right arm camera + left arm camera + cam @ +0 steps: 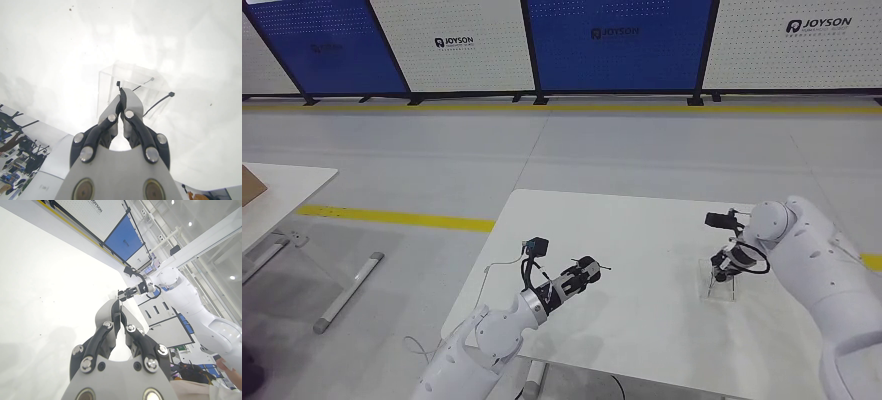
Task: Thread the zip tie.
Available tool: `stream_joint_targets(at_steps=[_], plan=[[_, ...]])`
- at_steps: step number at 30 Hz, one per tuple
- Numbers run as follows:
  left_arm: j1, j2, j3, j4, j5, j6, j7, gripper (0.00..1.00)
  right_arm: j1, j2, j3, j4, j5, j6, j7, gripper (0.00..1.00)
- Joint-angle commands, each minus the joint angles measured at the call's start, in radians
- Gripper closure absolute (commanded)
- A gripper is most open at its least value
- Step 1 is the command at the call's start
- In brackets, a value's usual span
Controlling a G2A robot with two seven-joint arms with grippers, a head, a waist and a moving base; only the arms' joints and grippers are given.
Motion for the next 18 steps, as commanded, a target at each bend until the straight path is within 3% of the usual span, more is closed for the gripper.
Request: stream_joint_targets(at_steps=[1,9,18], plan=[[0.000,0.000,0.000,0.000,0.000,0.000,0.000,1.00,-0.002,0.013,0.014,-0.005,0.005,-0.010,-0.005,1.00],[0.000,0.000,0.000,0.000,0.000,0.000,0.000,1.00,-0.031,0.077,0.087,-0.075,0.048,-0.088,0.015,1.00],[0.000,0.000,0.000,0.000,0.000,0.000,0.000,1.00,-0.128,0.170,0.203,-0.257,0.081,-0.122,0.012,1.00]])
